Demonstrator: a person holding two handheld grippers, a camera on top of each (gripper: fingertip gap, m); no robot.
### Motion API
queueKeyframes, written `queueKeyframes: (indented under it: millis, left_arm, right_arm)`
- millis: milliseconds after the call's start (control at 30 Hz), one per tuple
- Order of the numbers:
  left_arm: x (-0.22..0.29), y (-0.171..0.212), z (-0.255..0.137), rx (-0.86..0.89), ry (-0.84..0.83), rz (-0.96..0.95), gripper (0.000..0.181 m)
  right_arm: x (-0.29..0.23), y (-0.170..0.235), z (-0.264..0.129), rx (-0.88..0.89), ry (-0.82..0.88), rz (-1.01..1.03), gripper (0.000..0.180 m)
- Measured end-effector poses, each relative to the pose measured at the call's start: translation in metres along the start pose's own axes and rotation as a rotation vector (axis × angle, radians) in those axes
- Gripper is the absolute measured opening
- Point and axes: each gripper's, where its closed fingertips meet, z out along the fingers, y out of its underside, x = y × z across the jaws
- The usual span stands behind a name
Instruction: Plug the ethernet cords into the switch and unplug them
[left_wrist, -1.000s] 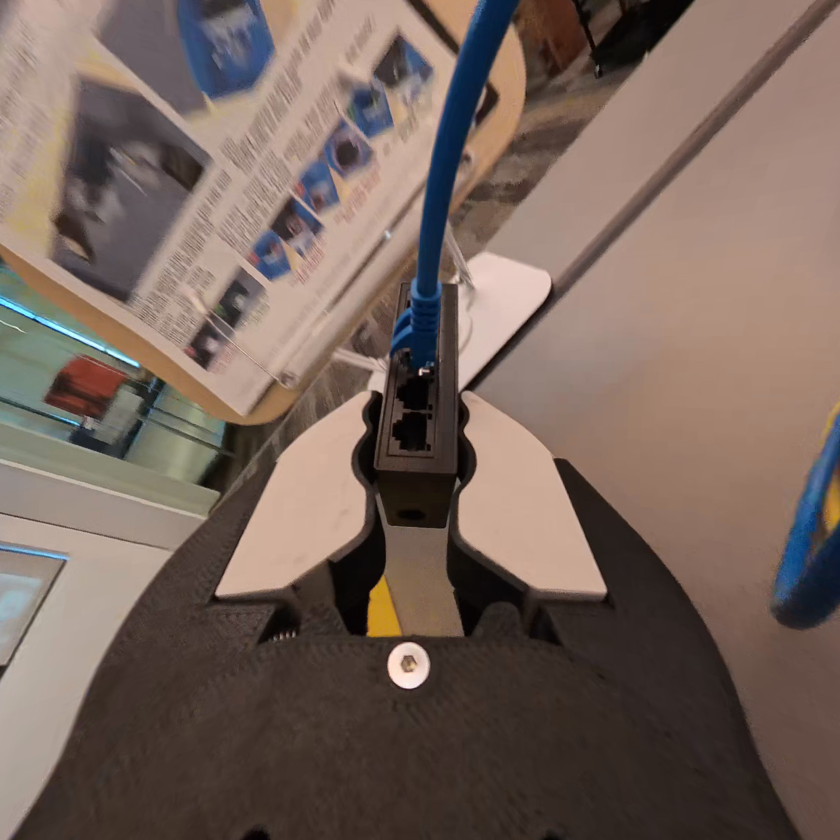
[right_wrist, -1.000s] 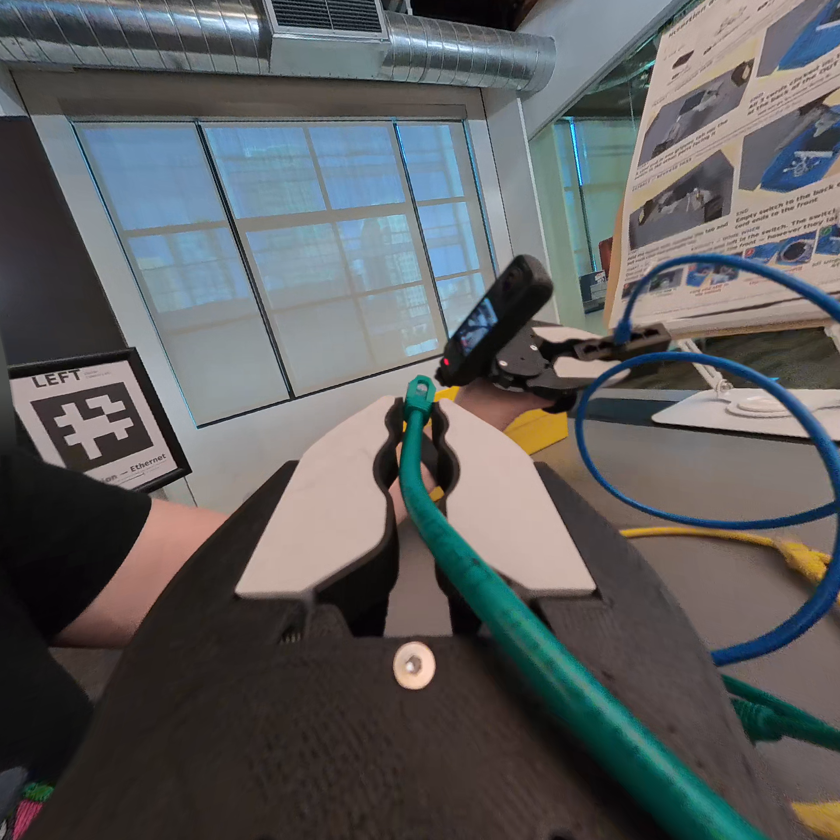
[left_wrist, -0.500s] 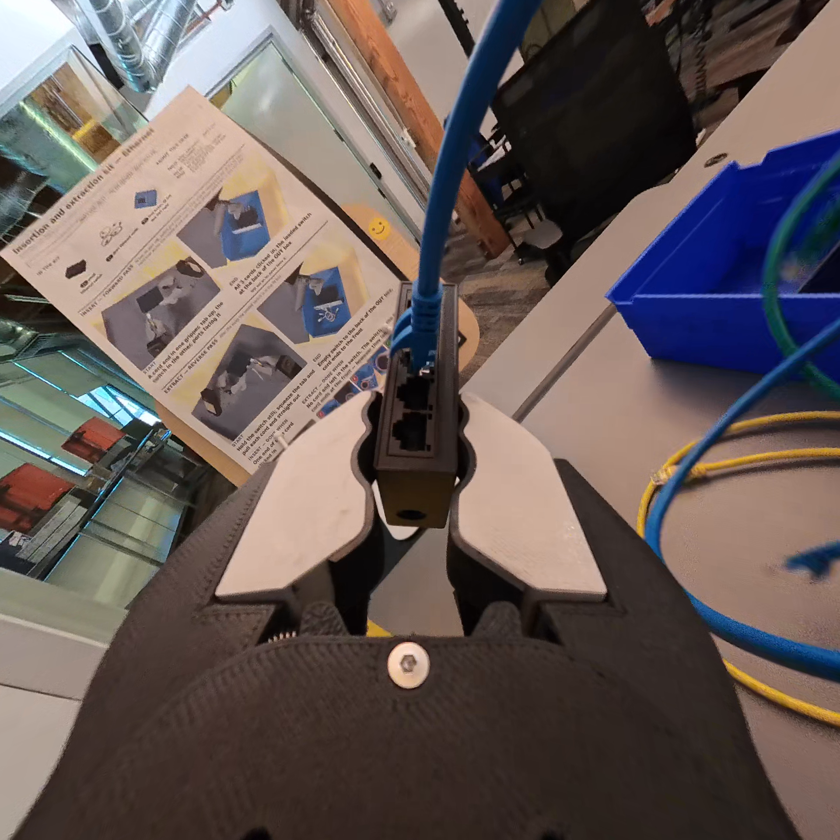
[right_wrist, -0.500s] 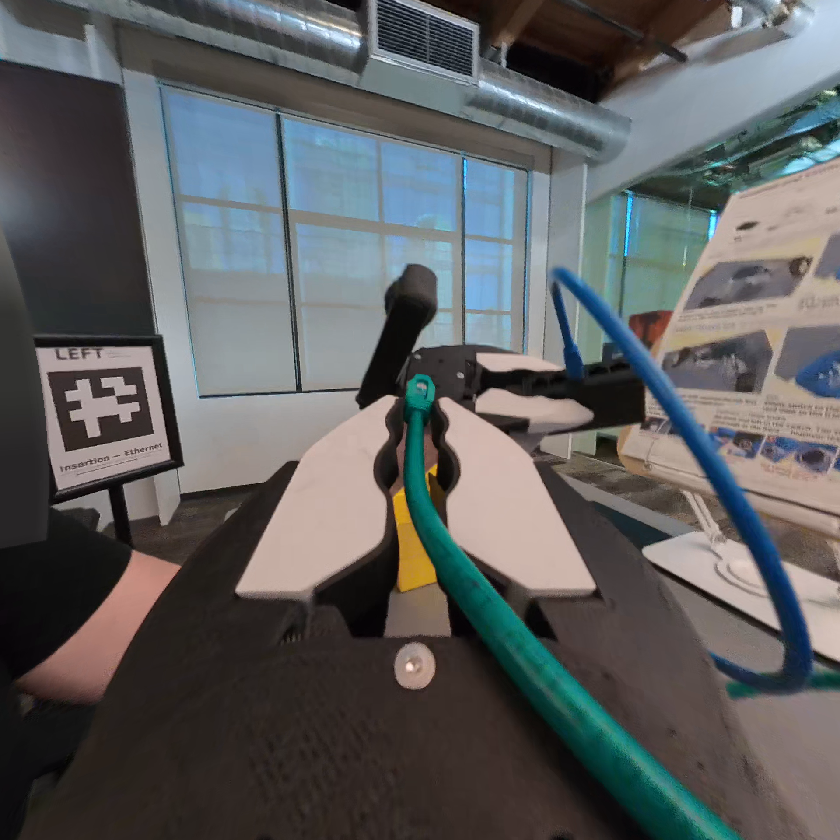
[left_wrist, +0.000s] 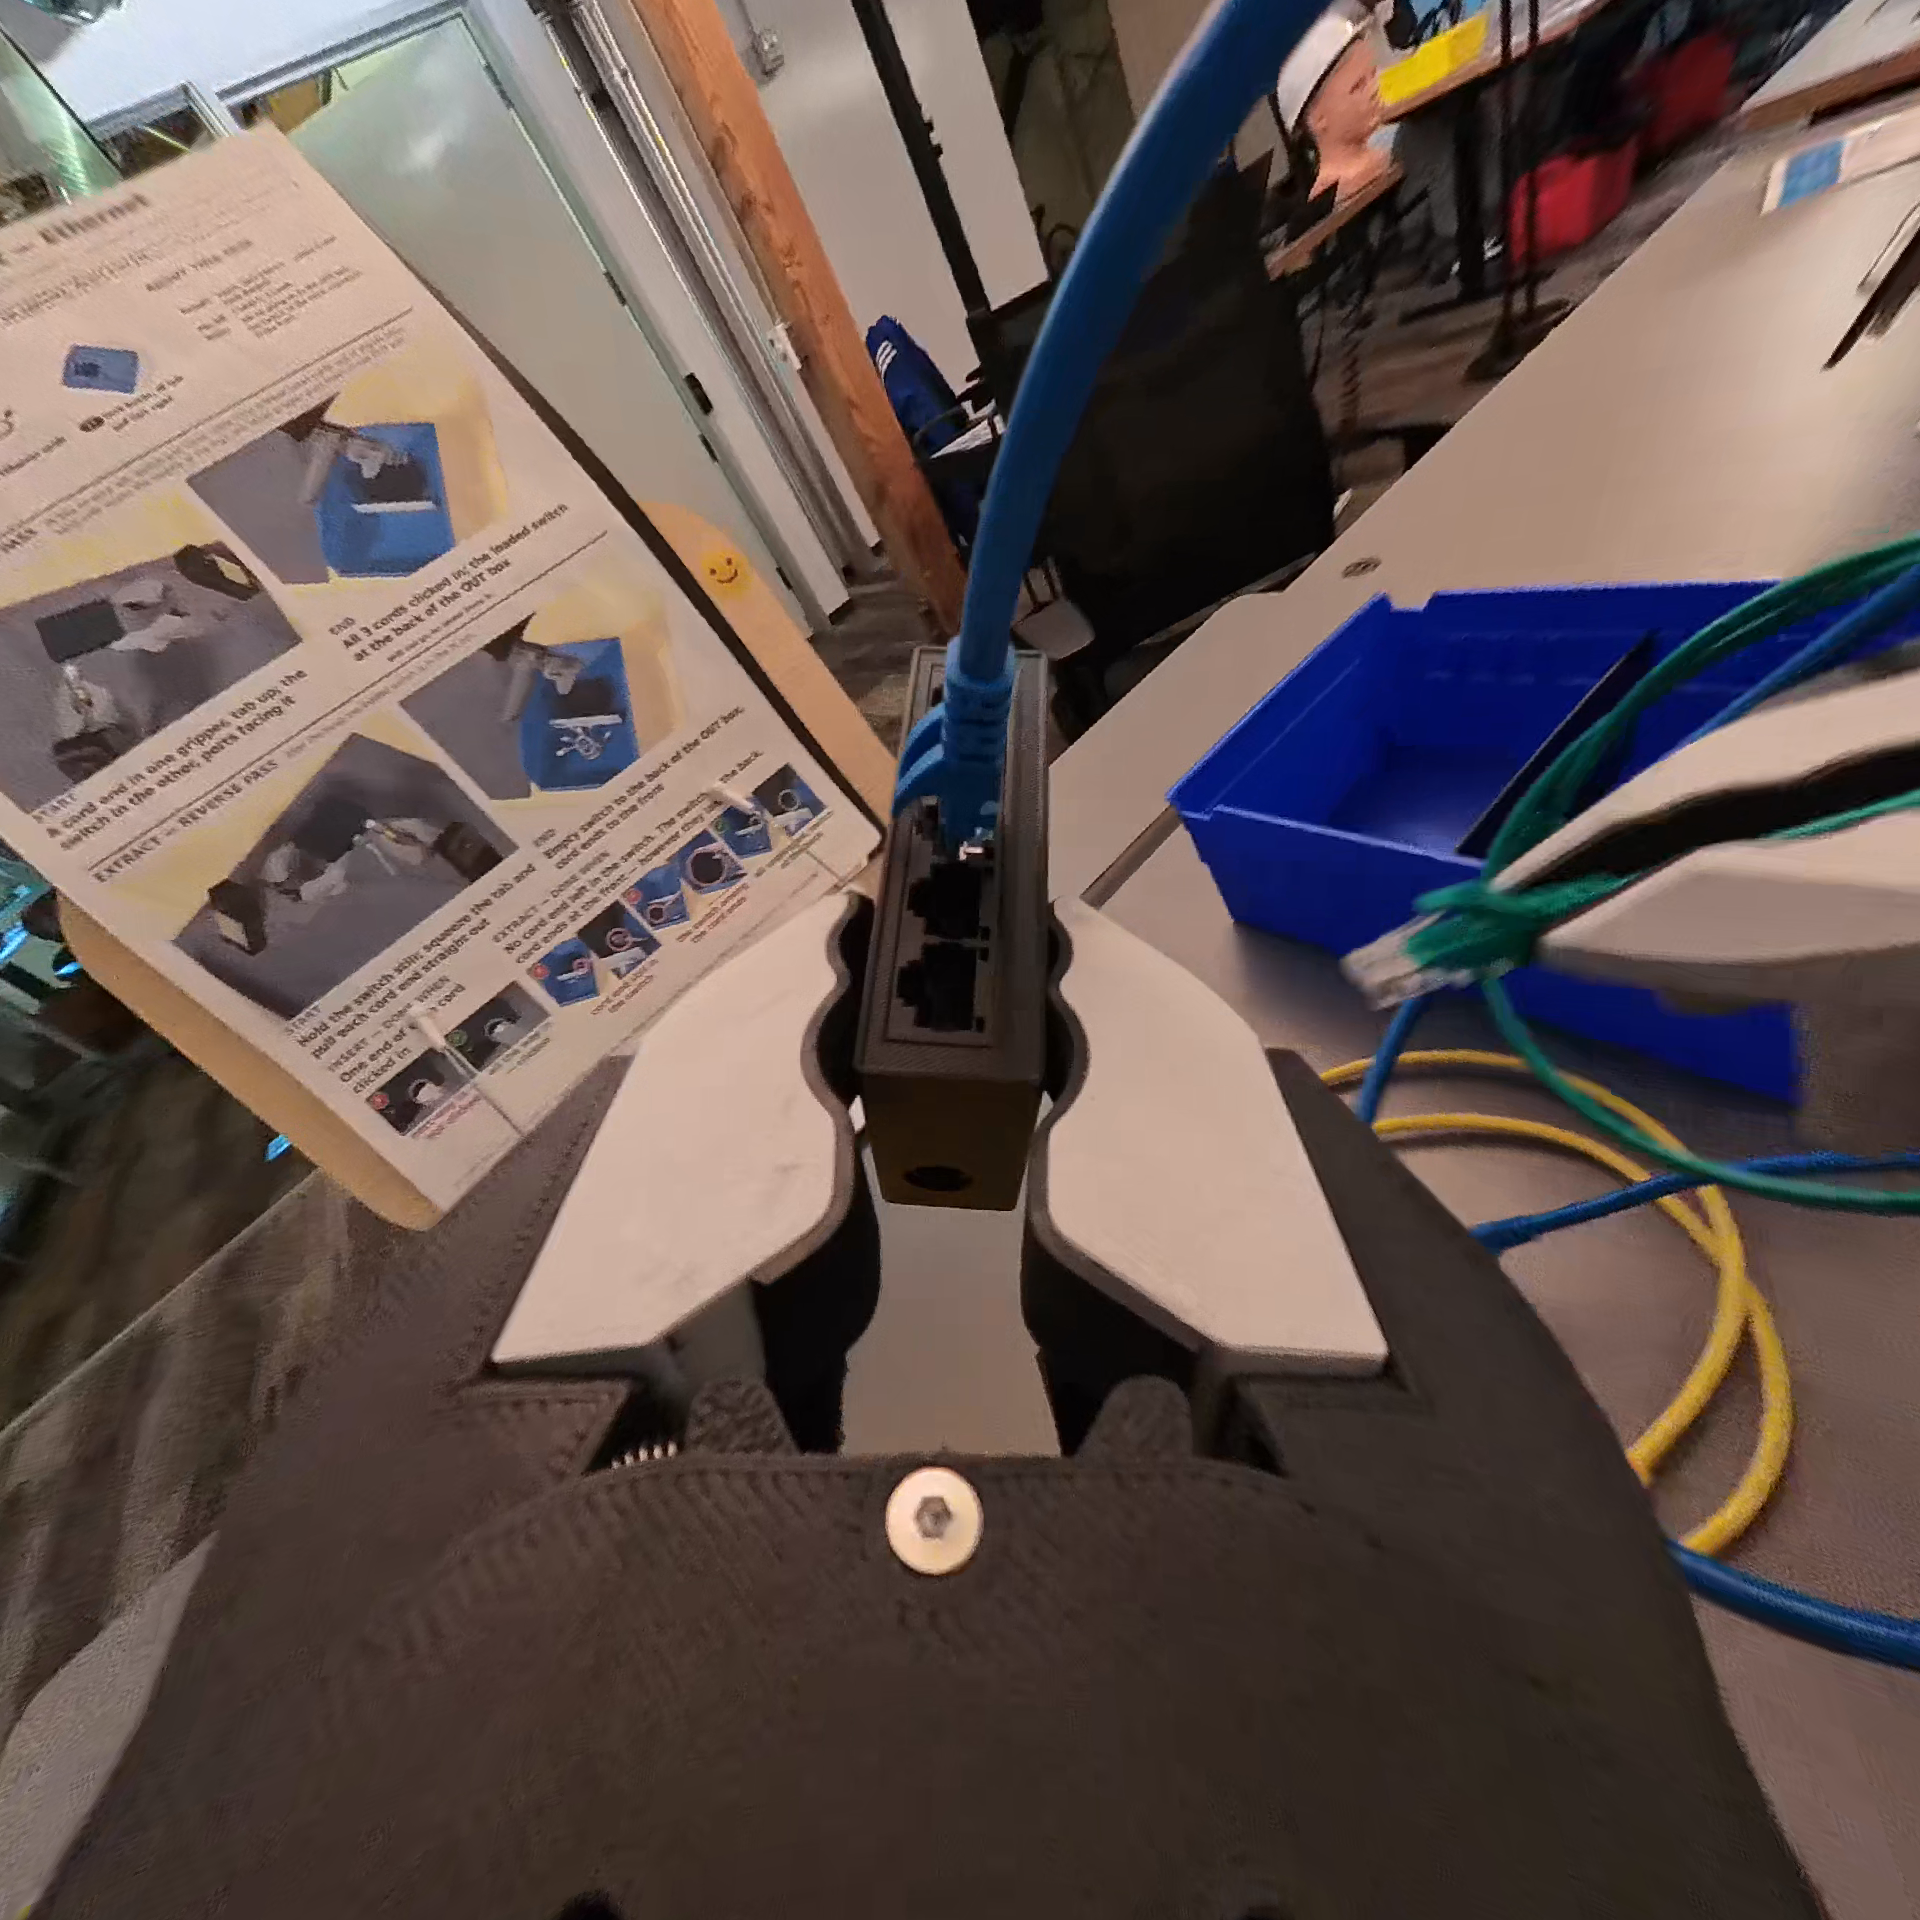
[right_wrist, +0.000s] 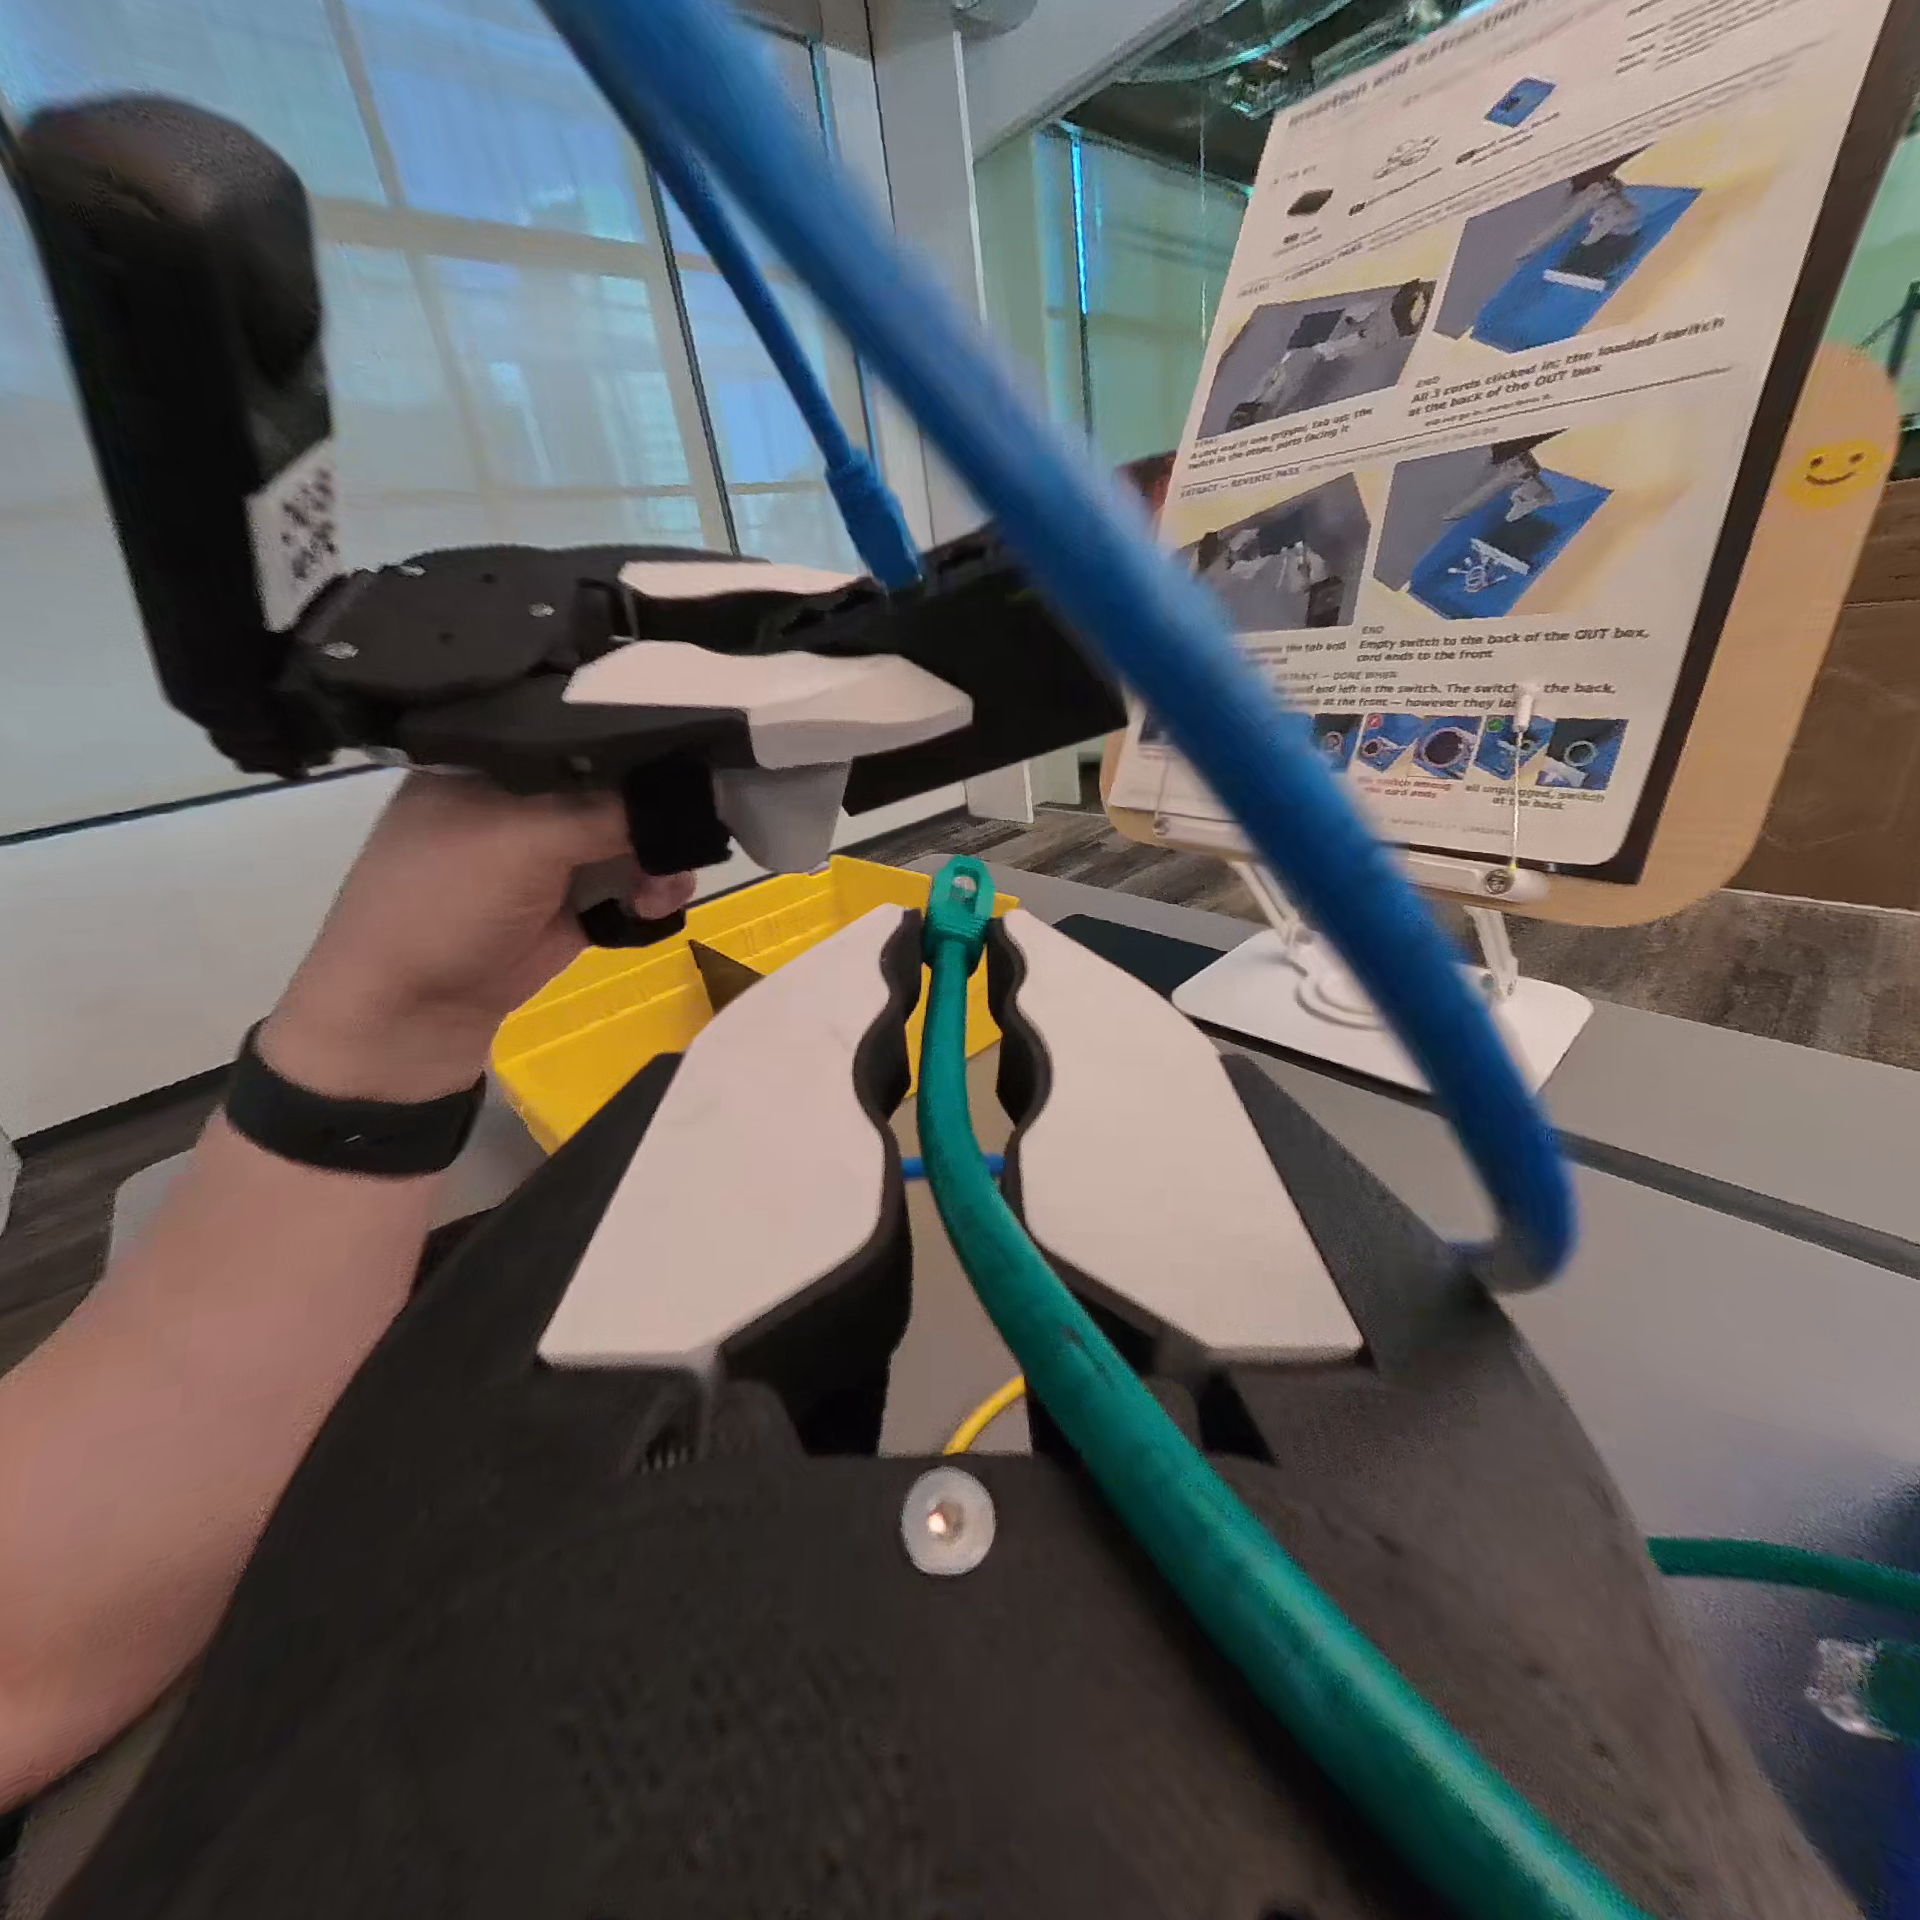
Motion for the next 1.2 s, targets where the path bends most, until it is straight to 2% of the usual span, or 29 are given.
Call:
queueKeyframes:
  millis: [233, 467, 733, 933, 1200]
  left_arm:
    - [0.019, -0.029, -0.013, 0.099, 0.078, -0.063, 0.028]
    - [0.02, -0.04, -0.021, 0.168, 0.138, -0.162, 0.029]
    - [0.022, -0.038, -0.012, 0.221, 0.274, -0.371, 0.029]
    - [0.009, -0.032, -0.012, 0.212, 0.22, -0.371, 0.029]
    - [-0.008, -0.017, -0.004, 0.128, 0.021, -0.24, 0.029]
  right_arm:
    - [0.02, 0.012, 0.032, -0.006, 0.099, 0.04, 0.012]
    - [0.027, -0.005, 0.051, 0.097, 0.031, 0.194, 0.01]
    - [0.026, -0.027, 0.071, 0.121, 0.02, 0.081, 0.012]
    - [0.023, -0.026, 0.085, 0.126, -0.013, 0.028, 0.012]
    - [0.008, -0.002, 0.103, 0.094, -0.193, 0.293, 0.012]
